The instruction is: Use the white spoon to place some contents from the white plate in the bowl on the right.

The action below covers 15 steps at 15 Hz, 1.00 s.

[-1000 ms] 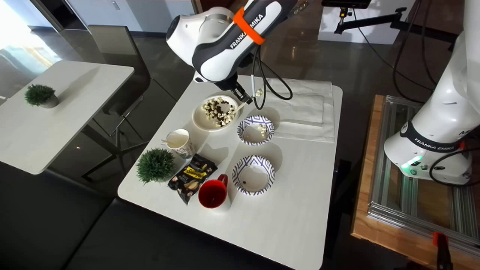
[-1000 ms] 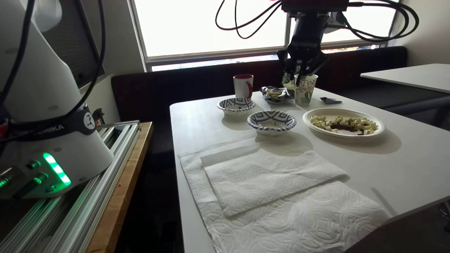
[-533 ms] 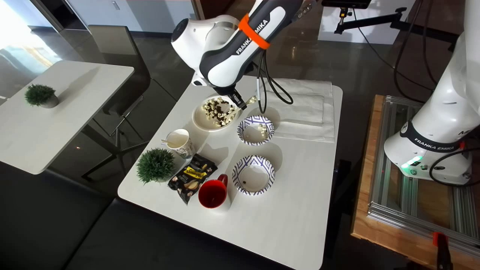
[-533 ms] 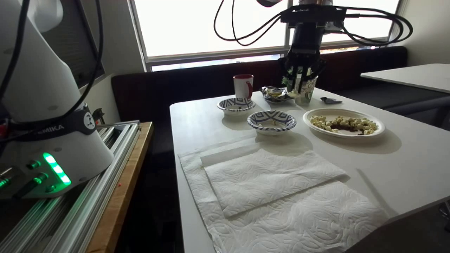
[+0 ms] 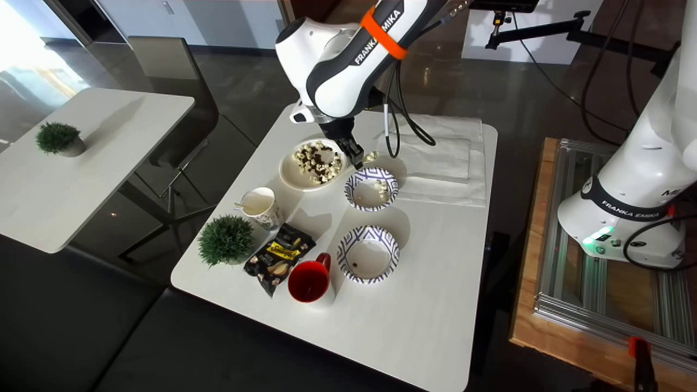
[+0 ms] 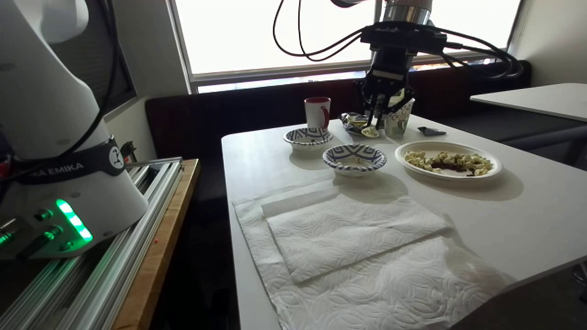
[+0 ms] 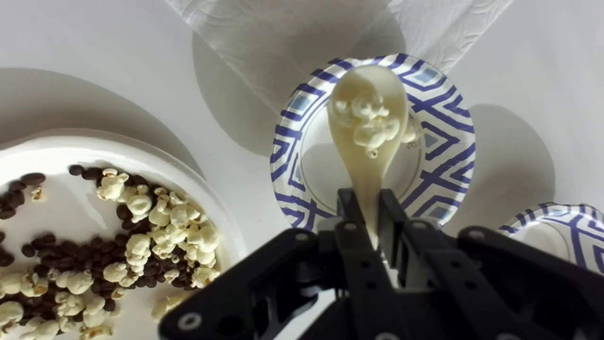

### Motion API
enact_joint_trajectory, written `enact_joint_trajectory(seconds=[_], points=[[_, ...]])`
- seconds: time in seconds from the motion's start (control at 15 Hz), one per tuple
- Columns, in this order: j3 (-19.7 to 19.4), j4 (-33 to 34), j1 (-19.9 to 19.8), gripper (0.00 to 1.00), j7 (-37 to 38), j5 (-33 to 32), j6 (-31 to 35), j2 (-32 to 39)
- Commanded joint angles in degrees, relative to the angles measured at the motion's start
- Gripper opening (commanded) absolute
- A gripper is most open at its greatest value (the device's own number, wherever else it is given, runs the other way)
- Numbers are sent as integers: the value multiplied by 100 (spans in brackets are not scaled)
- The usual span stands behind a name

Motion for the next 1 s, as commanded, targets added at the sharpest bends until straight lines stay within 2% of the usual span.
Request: enact_joint_trajectory(seconds=[0.0,0.4,0.8,0.93], points=[[228,-586,-300,4,-946,779,449,-438],[390,-481,-598,4,-2767,2230,290,-239],[318,-63,-755,4,-4066,2815,-327,228],[258,79,-744,4,-4252,2889,-526,418]])
